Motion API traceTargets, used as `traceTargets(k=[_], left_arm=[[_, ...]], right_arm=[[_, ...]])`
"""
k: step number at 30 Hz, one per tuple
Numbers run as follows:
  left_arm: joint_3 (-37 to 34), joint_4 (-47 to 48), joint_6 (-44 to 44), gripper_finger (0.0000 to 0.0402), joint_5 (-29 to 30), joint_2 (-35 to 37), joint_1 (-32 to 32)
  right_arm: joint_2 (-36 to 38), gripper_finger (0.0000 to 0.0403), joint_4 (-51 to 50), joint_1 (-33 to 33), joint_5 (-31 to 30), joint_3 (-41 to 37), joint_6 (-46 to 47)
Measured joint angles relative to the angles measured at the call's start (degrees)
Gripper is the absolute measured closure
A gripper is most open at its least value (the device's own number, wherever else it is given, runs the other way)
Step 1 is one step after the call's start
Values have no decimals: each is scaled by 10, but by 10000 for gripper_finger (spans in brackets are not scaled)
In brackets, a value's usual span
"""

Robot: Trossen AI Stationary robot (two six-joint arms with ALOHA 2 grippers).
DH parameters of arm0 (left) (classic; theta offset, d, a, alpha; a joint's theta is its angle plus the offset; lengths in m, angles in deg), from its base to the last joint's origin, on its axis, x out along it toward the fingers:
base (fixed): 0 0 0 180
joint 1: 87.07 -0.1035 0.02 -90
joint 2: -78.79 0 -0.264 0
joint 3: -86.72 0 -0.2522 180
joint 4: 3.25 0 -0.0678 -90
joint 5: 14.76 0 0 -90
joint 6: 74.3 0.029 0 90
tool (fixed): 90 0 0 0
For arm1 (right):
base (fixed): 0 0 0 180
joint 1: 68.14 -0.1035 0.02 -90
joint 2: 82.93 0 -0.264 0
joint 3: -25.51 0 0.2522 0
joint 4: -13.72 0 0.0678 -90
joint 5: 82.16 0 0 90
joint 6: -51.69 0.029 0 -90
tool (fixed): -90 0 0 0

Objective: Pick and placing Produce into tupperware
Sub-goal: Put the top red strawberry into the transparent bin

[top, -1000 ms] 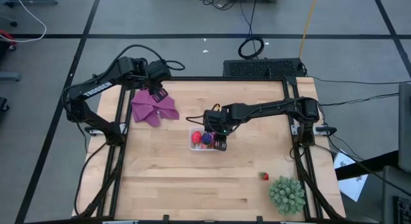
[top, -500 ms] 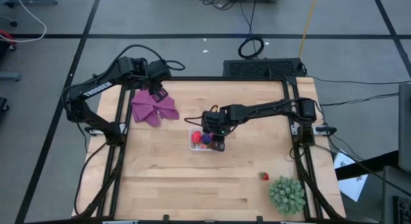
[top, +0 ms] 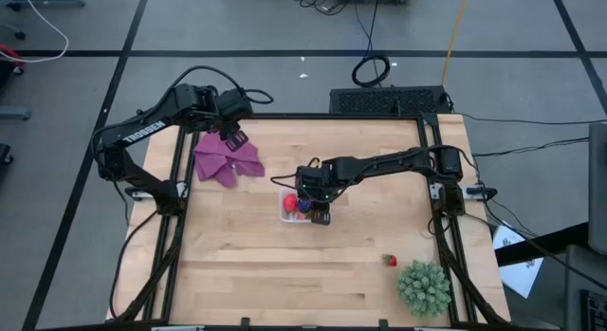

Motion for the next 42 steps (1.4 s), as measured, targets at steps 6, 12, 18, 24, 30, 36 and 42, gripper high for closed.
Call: traceTargets(k=[6,12,18,24,30,36,42], left_arm=[[0,0,0,229,0,0,0],[0,0,0,229,0,0,0],[0,0,0,229,0,0,0],[0,0,0,229,0,0,0],[0,0,0,229,0,0,0],[0,0,0,229,0,0,0],[0,0,-1,229,0,0,0]], right_arm=[[0,294,1,0,0,0,1],[0,294,1,-1,0,0,-8],[0,294,2,-1,0,0,-8],[0,293,2,-1,7,0,16],[0,293,2,0,33,0,17],[0,293,2,0,33,0,17],[0,293,2,0,48,0,8]])
